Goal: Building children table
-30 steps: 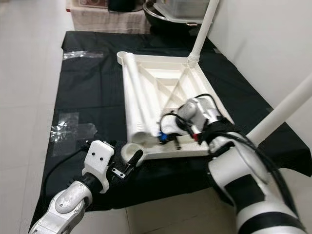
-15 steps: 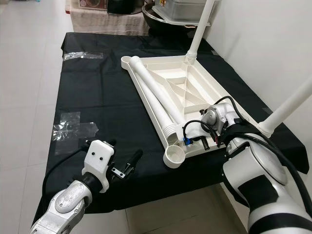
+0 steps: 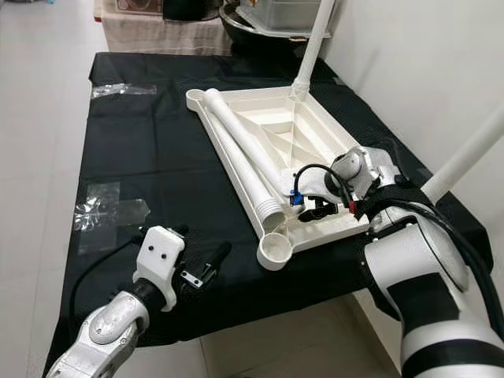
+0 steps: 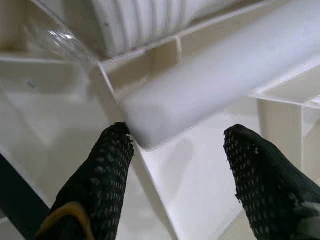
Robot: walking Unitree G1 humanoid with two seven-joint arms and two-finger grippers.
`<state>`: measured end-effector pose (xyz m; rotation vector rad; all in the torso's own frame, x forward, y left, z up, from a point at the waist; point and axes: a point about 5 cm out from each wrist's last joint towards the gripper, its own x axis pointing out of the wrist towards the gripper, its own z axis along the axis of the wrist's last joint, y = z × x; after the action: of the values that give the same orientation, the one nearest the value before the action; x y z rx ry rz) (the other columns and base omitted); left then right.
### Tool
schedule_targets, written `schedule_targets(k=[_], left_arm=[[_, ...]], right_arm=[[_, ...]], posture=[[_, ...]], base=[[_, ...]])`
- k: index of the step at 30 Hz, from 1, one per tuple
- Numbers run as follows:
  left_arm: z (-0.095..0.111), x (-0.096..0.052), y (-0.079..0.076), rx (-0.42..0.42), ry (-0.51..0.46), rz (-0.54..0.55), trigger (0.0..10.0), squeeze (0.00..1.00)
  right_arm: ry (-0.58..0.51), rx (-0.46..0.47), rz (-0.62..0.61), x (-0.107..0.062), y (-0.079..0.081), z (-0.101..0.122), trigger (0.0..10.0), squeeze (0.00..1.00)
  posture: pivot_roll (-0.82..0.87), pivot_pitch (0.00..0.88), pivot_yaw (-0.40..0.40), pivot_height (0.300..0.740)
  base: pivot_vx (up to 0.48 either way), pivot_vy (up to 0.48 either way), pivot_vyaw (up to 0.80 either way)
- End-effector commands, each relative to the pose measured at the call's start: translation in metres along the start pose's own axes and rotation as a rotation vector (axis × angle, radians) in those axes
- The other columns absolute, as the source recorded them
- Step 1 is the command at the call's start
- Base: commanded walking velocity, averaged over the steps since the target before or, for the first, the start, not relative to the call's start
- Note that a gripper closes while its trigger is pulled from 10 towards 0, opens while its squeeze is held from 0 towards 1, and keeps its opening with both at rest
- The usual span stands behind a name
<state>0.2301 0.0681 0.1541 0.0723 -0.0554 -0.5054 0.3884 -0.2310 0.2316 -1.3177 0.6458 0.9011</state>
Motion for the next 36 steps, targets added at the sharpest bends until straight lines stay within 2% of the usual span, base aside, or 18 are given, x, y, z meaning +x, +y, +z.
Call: schedule_targets(k=[1,3,4,6,7,9,12,13,15,17,19,21,22,25,27,29,32,36], left_arm=[[-0.001,-0.001,-0.001,-0.003,0.006,-0.001,10.0,0.0],[-0.001,-0.001,-0.001,-0.005,0.005,-0.001,10.0,0.0],[-0.001,-0.001,-0.001,-0.005,0.005,-0.001,10.0,0.0],[-0.001,-0.001,-0.001,-0.003,0.004,-0.001,10.0,0.0],[-0.001,-0.001,-0.001,-0.003,0.004,-0.001,10.0,0.0],[0.0,-0.001,0.0,-0.002,0.004,0.001,10.0,0.0],[0.0,-0.001,0.0,0.0,0.004,0.002,10.0,0.0],[0.0,-0.001,0.0,0.0,0.004,0.002,10.0,0.0],[0.001,0.0,0.0,0.0,0.0,0.003,10.0,0.0],[0.001,0.0,0.0,0.0,0.0,0.003,10.0,0.0],[0.002,0.001,0.001,0.001,-0.007,0.007,10.0,0.0],[0.003,0.002,0.002,0.004,-0.011,0.012,10.0,0.0],[0.003,0.002,0.002,0.004,-0.011,0.012,10.0,0.0],[0.003,0.002,0.004,0.005,-0.011,0.019,10.0,0.0],[0.003,0.002,0.004,0.005,-0.011,0.019,10.0,0.0],[0.003,0.001,0.006,0.011,-0.011,0.03,10.0,0.0],[0.002,0.001,0.007,0.017,-0.007,0.031,10.0,0.0],[0.001,0.0,0.006,0.014,-0.005,0.032,10.0,0.0]], right_arm=[[0.105,-0.01,-0.075,-0.018,-0.011,-0.013,10.0,0.0],[0.217,-0.006,-0.32,-0.037,-0.033,-0.019,10.0,0.0],[0.217,-0.006,-0.32,-0.037,-0.033,-0.019,10.0,0.0],[0.185,0.112,-0.562,-0.053,-0.052,-0.016,10.0,0.0],[0.185,0.112,-0.562,-0.053,-0.052,-0.016,10.0,0.0],[0.136,0.199,-0.688,-0.064,-0.062,-0.012,10.0,0.0],[-0.053,0.358,-0.829,-0.068,-0.071,0.001,10.0,0.0],[-0.053,0.358,-0.829,-0.068,-0.071,0.001,10.0,0.0],[-0.282,0.539,-0.844,-0.059,-0.073,0.018,10.0,0.0],[-0.282,0.539,-0.844,-0.059,-0.073,0.018,10.0,0.0],[-0.496,0.769,-0.788,-0.039,-0.068,0.037,10.0,0.0],[-0.589,0.91,-0.737,-0.017,-0.059,0.05,10.0,0.0],[-0.589,0.91,-0.737,-0.017,-0.059,0.05,10.0,0.0],[-0.609,1.008,-0.689,0.005,-0.046,0.06,10.0,0.0],[-0.609,1.008,-0.689,0.005,-0.046,0.06,10.0,0.0],[-0.561,1.046,-0.649,0.025,-0.033,0.067,10.0,0.0],[-0.521,1.058,-0.639,0.035,-0.027,0.07,10.0,0.0],[-0.52,1.059,-0.65,0.03,-0.03,0.07,10.0,0.0]], posture=[[0.01,0.123,-0.151,0.74],[0.01,0.123,-0.152,0.74],[0.01,0.123,-0.152,0.74],[0.01,0.123,-0.152,0.74],[0.01,0.123,-0.152,0.74],[0.02,0.123,-0.149,0.74],[0.02,0.122,-0.145,0.74],[0.02,0.122,-0.145,0.74],[0.02,0.119,-0.143,0.74],[0.02,0.119,-0.143,0.74],[0.02,0.119,-0.139,0.74],[0.02,0.117,-0.134,0.74],[0.02,0.117,-0.134,0.74],[0.03,0.118,-0.133,0.74],[0.03,0.118,-0.133,0.74],[0.03,0.117,-0.134,0.74],[0.03,0.115,-0.136,0.74],[0.03,0.114,-0.14,0.74]], base=[[0.0,0.0,0.0],[0.0,0.0,0.0],[0.0,0.0,0.0],[0.0,0.0,0.0],[0.0,0.0,0.0],[0.0,0.0,0.0],[0.0,0.0,0.0],[0.0,0.0,0.0],[0.0,0.0,0.0],[0.0,0.0,0.0],[0.0,0.0,0.0],[0.0,0.0,0.0],[0.0,0.0,0.0],[0.0,0.0,0.0],[0.0,0.0,0.0],[0.0,0.0,0.0],[0.0,0.0,0.0],[0.0,0.0,0.0]])
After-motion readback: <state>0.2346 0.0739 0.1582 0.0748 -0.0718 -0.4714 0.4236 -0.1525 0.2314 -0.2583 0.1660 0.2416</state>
